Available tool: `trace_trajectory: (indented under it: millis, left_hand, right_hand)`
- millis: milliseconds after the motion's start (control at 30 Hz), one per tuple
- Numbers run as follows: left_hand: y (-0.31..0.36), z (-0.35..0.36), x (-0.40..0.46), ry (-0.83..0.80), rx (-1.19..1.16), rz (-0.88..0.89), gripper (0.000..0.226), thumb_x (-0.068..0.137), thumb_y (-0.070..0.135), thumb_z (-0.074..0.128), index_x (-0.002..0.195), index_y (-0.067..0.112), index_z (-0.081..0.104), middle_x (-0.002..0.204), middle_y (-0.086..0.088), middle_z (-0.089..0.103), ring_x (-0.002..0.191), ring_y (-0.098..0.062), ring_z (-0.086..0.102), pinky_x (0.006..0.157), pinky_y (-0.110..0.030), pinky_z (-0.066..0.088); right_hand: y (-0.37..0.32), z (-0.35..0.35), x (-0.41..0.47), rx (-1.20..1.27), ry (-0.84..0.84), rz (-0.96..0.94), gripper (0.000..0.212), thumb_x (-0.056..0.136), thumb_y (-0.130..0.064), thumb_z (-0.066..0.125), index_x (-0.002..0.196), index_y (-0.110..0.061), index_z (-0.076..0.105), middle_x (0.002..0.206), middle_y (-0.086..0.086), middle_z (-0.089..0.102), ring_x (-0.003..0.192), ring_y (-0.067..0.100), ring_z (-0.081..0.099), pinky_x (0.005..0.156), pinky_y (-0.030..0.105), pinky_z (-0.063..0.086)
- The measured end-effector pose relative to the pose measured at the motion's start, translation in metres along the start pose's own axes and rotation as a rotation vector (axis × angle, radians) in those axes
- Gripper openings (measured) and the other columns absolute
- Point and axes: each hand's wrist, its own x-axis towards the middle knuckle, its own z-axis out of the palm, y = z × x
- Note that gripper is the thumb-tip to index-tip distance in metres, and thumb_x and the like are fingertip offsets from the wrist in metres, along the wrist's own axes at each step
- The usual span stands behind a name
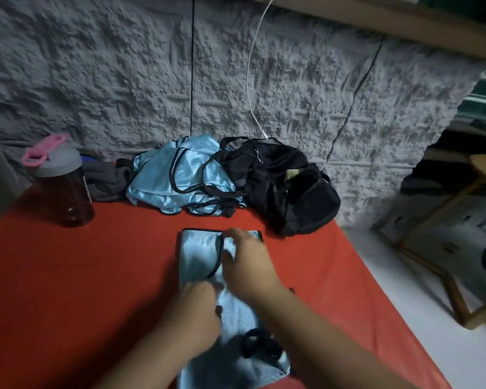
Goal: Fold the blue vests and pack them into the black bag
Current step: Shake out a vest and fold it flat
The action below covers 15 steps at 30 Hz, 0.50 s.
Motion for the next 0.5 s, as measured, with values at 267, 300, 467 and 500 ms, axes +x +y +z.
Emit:
trace_trajectory:
  millis: [267,300,467,500]
  left_hand:
    - [-0.037,0.079,-0.027,0.013,0.264,0.048,0.070,0.103,0.049,0.018,0.135,0.005,0.063,0.143,-0.014,0.058,0.135,-0.036,0.051,0.109,-0.051,0.034]
    - [-0.034,0.078,-0.029,0.029,0.277,0.041,0.076,0.103,0.053,0.013,0.135,0.006,0.062,0.144,-0.014,0.057,0.134,-0.037,0.053,0.110,-0.051,0.034]
    - [-0.033,0.079,-0.031,0.046,0.341,0.011,0.080,0.103,0.054,0.008,0.136,0.004,0.061,0.146,-0.015,0.054,0.136,-0.038,0.050,0.111,-0.051,0.031]
    - [-0.034,0.079,-0.032,0.043,0.349,0.011,0.080,0.104,0.053,0.007,0.137,0.004,0.060,0.147,-0.014,0.053,0.137,-0.038,0.048,0.112,-0.051,0.030]
  right_hand:
    - [0.072,0.064,-0.082,-0.462,-0.204,-0.027,0.056,0.086,-0.049,0.044,0.127,-0.021,0.070,0.132,0.004,0.068,0.126,0.020,0.063,0.104,0.039,0.051]
    - [0.079,0.062,-0.085,-0.476,-0.190,-0.031,0.055,0.084,-0.049,0.045,0.125,-0.023,0.071,0.129,0.003,0.070,0.123,0.020,0.064,0.105,0.039,0.050]
    - [0.115,0.018,-0.083,-0.577,-0.171,0.106,0.055,0.089,-0.039,0.041,0.142,-0.034,0.054,0.145,-0.002,0.056,0.142,0.026,0.047,0.116,0.057,0.030]
    - [0.124,0.008,-0.080,-0.556,-0.208,0.169,0.056,0.095,-0.040,0.038,0.150,-0.036,0.042,0.153,-0.003,0.047,0.149,0.025,0.034,0.120,0.059,0.018]
